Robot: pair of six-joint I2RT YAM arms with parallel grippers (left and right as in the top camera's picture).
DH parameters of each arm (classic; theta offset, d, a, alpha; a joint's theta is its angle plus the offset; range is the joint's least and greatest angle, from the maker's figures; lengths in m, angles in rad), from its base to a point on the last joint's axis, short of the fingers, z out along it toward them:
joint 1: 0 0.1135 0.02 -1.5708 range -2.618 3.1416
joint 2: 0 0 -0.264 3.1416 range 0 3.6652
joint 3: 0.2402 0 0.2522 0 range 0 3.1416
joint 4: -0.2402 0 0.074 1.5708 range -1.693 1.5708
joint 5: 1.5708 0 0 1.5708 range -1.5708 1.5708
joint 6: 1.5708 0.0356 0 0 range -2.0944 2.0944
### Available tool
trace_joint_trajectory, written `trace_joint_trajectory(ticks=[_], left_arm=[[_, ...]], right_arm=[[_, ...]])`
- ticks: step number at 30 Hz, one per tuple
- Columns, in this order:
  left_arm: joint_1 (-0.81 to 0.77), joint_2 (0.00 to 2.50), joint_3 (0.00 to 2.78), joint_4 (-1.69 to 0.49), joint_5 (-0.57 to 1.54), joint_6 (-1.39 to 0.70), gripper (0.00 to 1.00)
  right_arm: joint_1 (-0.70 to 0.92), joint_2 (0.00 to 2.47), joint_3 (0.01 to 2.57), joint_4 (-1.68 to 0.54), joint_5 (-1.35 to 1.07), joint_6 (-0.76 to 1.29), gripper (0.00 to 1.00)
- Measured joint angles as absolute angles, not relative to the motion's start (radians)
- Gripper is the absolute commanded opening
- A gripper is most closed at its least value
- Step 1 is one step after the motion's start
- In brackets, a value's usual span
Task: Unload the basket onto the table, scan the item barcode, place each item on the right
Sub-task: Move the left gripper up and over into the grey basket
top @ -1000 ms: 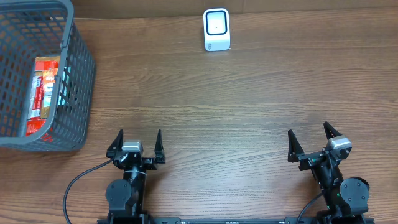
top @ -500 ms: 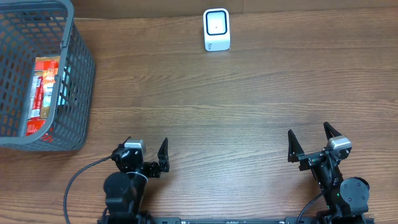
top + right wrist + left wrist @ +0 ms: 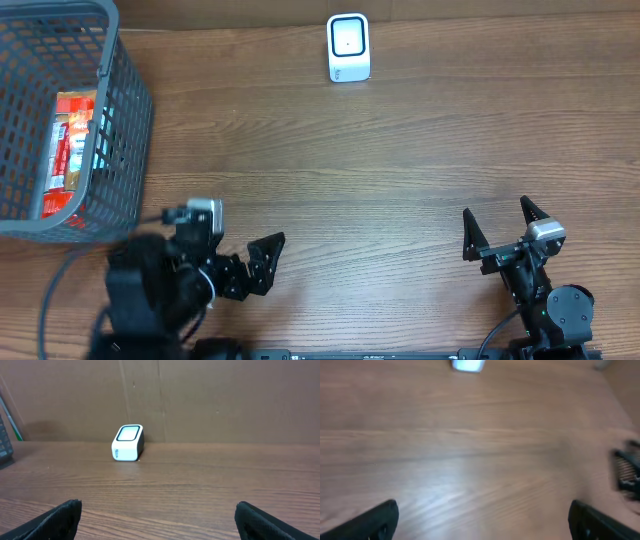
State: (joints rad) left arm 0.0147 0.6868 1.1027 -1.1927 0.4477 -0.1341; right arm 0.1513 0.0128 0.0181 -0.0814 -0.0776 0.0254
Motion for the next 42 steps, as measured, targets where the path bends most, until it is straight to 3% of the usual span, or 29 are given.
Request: trace_joint_trajectory(ticks=[5, 19, 30, 36, 42], left_arm=[[0.014, 0.907, 1.365, -1.374, 0.518, -0.097, 1.0], [0.014, 1.166, 1.452, -1.357, 0.543, -0.095, 1.0], [0.019, 1.477, 1.985, -1.513, 0.364, -0.099, 1.0], [0.105, 1.597, 2.176, -1.519, 0.285, -0.106, 1.0], [0.315, 1.644, 2.209, -1.414, 0.227, -0.156, 1.0]], right_arm=[[0.151, 0.013, 0.018, -0.082, -0.078, 0.026, 1.0], [0.151, 0.013, 0.018, -0.081, -0.078, 0.026, 1.0], [0.151, 0.013, 0.018, -0.081, -0.078, 0.026, 1.0], [0.151, 0.013, 0.018, -0.081, -0.078, 0.026, 1.0], [0.151, 0.013, 0.018, -0.082, -0.077, 0.026, 1.0]])
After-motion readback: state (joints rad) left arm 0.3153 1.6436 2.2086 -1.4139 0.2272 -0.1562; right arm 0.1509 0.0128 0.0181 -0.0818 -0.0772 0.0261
